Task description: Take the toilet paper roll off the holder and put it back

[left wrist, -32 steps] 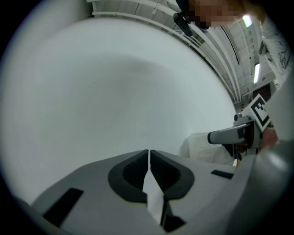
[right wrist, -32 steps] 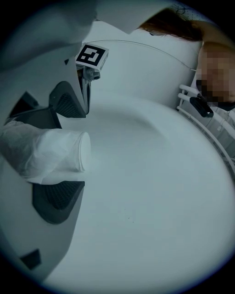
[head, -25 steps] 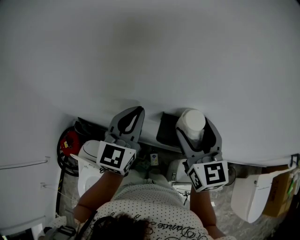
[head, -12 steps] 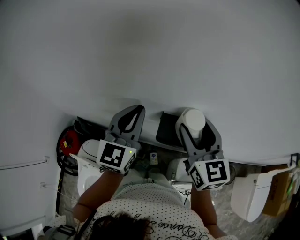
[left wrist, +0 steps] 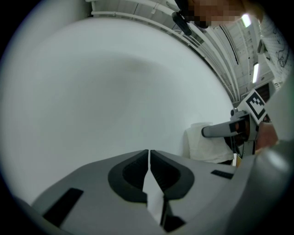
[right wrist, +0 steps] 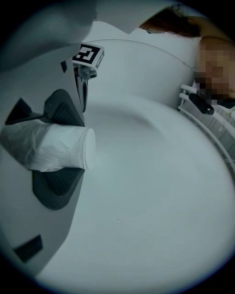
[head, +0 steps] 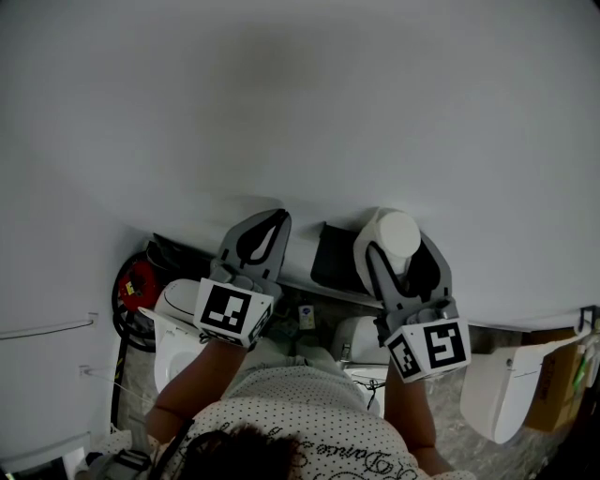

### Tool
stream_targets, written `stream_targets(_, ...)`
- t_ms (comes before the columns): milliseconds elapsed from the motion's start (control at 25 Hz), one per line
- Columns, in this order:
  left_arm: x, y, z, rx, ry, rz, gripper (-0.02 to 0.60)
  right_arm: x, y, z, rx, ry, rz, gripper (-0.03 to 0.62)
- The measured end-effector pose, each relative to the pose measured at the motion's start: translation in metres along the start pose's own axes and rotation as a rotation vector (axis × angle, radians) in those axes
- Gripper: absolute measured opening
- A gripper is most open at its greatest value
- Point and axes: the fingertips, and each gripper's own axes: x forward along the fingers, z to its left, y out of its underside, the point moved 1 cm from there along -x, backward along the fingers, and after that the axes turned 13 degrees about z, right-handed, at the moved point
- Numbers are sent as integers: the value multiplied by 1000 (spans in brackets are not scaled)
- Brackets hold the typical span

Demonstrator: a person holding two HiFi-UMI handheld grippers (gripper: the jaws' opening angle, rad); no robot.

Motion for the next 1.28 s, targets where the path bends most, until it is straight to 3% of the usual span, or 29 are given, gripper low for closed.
stream_targets(520,-1,1,3,-8,-7,0,18,-16,-24,-4,-37,-6,-59,275)
stream_targets(1280,-1,-8,-11,11,41,-22,18,-60,-24,-28,-11,92,-91,275)
